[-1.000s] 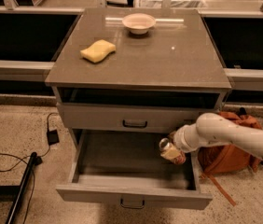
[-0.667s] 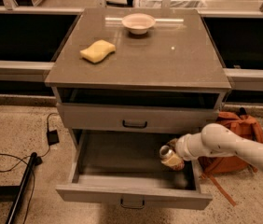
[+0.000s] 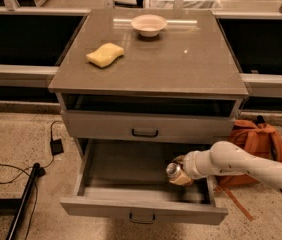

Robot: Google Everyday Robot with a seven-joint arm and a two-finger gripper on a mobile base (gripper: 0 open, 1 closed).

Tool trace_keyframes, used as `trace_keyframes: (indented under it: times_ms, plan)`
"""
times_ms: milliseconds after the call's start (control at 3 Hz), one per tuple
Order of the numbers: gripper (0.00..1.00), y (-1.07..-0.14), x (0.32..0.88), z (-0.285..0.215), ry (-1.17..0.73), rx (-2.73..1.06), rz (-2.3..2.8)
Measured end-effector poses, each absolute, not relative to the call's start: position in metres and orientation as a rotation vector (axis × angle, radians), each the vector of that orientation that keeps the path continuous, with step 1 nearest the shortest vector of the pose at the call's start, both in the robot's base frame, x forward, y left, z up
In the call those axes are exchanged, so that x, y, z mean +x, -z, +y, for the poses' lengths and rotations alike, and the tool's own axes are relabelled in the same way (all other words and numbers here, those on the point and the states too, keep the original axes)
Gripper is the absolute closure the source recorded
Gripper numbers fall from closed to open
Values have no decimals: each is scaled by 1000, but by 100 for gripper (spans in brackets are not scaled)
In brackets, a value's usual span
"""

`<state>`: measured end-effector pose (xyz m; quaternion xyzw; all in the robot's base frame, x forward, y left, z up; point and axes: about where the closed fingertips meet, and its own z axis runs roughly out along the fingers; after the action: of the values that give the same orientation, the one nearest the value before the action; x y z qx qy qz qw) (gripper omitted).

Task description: Place coke can into middle drawer

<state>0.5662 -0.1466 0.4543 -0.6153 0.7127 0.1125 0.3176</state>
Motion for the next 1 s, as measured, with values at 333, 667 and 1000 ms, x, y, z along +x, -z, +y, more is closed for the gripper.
trace_keyframes:
  times_ms: [333, 667, 1000]
  plan:
    - [100, -441, 563, -139, -255, -1698, 1908]
    - [82, -427, 561, -132, -333, -1689, 1924]
    - [51, -426, 561, -131, -336, -1694, 1922]
